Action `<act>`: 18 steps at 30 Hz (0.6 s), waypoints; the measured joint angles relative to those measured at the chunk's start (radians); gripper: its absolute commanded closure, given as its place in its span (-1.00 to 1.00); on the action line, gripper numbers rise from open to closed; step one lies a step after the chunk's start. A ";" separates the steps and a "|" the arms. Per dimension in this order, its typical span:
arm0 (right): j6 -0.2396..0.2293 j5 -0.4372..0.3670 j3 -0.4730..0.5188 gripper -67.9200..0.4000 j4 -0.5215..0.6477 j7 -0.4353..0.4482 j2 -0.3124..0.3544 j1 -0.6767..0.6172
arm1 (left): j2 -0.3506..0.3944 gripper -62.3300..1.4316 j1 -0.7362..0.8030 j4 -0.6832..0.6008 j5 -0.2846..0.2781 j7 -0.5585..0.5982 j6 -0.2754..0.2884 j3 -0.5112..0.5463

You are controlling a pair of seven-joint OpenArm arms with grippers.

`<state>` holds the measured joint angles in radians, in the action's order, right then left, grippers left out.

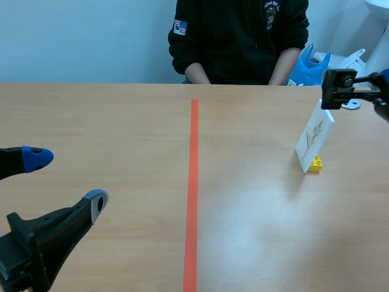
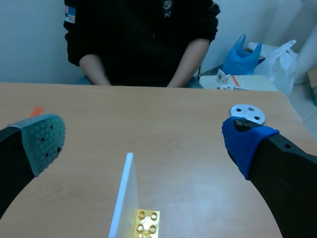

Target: Sort the leaf by its shape. The table is split by an orange tape line. A compound leaf with several leaflets goes to the left side, a simple leaf with one blade goes to the right side. Return to the home posture when a red brick is placed on the table.

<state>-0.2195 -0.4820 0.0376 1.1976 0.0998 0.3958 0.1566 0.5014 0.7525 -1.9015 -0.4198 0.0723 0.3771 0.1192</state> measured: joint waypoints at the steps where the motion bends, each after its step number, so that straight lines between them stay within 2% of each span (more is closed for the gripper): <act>1: -0.009 -0.010 0.013 -1.00 0.047 -0.017 0.011 -0.029 | 0.000 -1.00 0.000 0.000 0.000 0.000 0.000 0.000; 3: -0.049 -0.043 0.031 -1.00 0.140 -0.045 0.037 -0.092 | 0.000 -1.00 0.000 0.000 0.000 0.000 0.000 0.000; 8: -0.093 -0.100 0.048 -1.00 0.380 -0.087 0.076 -0.282 | 0.000 -1.00 -0.002 0.000 0.000 0.000 0.000 0.000; 14: -0.137 -0.122 0.048 -1.00 0.609 -0.088 0.083 -0.525 | 0.000 -1.00 -0.005 0.000 0.000 0.000 0.000 0.000; 18: -0.142 -0.122 0.048 -1.00 0.729 -0.091 0.083 -0.657 | 0.000 -1.00 -0.005 0.000 0.000 0.000 0.000 0.000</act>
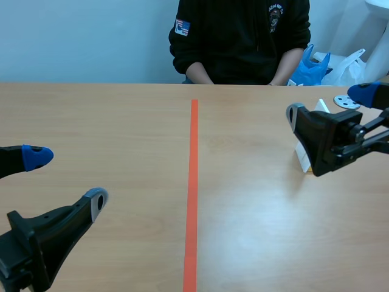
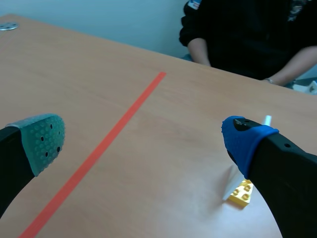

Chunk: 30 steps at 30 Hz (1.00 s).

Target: Sort the leaf by its shape. The table is split by an orange tape line. A compound leaf with several leaflets goes to the left side, a simple leaf with one blade goes to the right side. Return to the home posture when a red brick is placed on the table.

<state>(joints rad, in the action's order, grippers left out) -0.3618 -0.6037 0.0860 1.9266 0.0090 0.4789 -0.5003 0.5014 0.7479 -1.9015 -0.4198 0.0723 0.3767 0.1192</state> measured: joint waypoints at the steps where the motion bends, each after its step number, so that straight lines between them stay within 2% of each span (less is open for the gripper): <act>1: -0.002 0.000 0.000 -1.00 0.026 0.000 0.000 -0.026 | 0.000 -1.00 0.000 0.000 0.000 0.000 0.000 0.000; 5: -0.011 0.000 0.000 -1.00 0.091 0.001 -0.008 -0.107 | 0.000 -1.00 0.000 0.000 0.000 0.000 0.000 0.000; 12: -0.090 0.000 0.000 -1.00 0.093 -0.018 -0.077 -0.157 | 0.000 -1.00 0.000 0.000 0.000 0.000 0.000 0.000; 30: -0.089 0.005 0.000 -1.00 0.087 -0.044 -0.088 -0.146 | 0.000 -1.00 0.000 0.000 0.000 0.000 0.000 0.000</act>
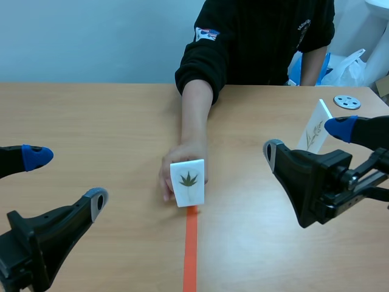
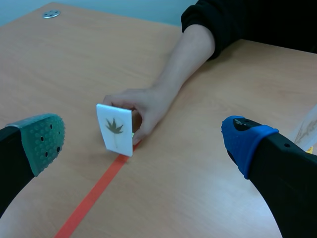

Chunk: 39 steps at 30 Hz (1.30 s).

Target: Sort the leaf by its shape. The table is split by an orange tape line. A compound leaf with several leaflets goes to the left side, a simple leaf with one blade goes to the right side. Return to the home posture when a red brick is placed on the table.

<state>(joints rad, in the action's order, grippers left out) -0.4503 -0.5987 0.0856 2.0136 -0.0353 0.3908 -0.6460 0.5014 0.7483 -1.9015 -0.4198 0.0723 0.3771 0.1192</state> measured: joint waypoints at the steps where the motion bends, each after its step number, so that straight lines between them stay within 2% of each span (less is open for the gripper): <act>1: 0.000 0.000 0.000 -1.00 0.000 0.000 0.000 0.000 | 0.000 -1.00 0.000 0.000 0.000 0.000 0.000 0.000; 39: 0.000 0.000 0.000 -1.00 0.000 -0.046 0.004 0.000 | 0.000 -1.00 0.000 0.000 0.000 -0.009 0.000 0.000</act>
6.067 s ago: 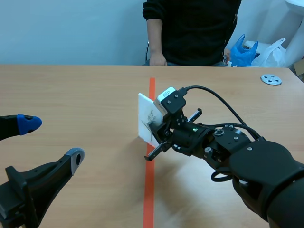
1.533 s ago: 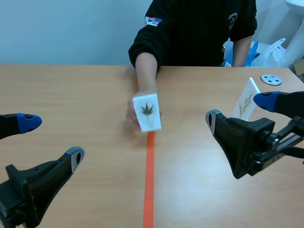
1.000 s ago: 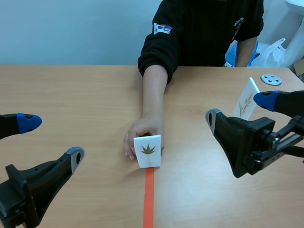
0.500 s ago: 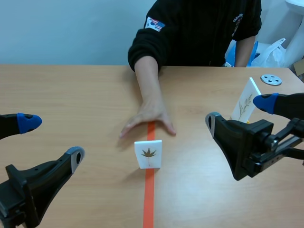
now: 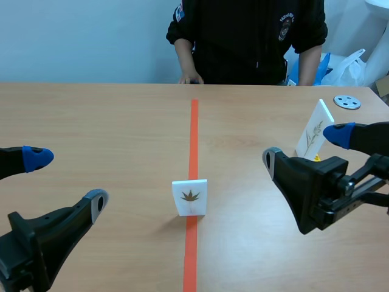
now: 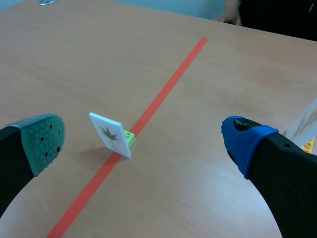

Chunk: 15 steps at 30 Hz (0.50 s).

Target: Sort the leaf by its shape. The table is split by an orange tape line. A compound leaf with several leaflets goes to the left side, a simple leaf with one blade goes to the right side. Return to the home posture when a red brick is placed on the table.

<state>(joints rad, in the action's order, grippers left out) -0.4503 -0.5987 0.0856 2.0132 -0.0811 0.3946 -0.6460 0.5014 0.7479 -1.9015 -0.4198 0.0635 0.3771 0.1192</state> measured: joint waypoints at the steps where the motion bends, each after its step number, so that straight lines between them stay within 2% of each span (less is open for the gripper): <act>1: 0.000 0.000 0.000 -1.00 0.000 0.000 0.002 0.000 | 0.000 -1.00 0.000 0.000 0.000 -0.003 0.000 0.000; 5: 0.000 0.000 0.000 -1.00 0.000 -0.008 0.002 0.000 | 0.000 -1.00 -0.036 0.002 0.007 -0.039 0.010 -0.010; 8: 0.000 0.000 0.000 -1.00 0.000 -0.010 0.002 0.000 | 0.000 -1.00 -0.100 0.033 0.007 -0.037 0.043 -0.035; 12: 0.000 0.000 0.000 -1.00 0.000 -0.015 0.002 0.000 | 0.000 -1.00 -0.184 0.137 0.011 -0.041 0.078 -0.079; 15: 0.000 0.000 0.000 -1.00 0.000 -0.015 0.002 0.000 | 0.000 -1.00 -0.253 0.226 0.051 -0.039 0.100 -0.122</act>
<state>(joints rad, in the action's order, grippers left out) -0.4503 -0.5987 0.0856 2.0132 -0.0959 0.3965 -0.6460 0.5014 0.4950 -1.6752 -0.3683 0.0246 0.4767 -0.0032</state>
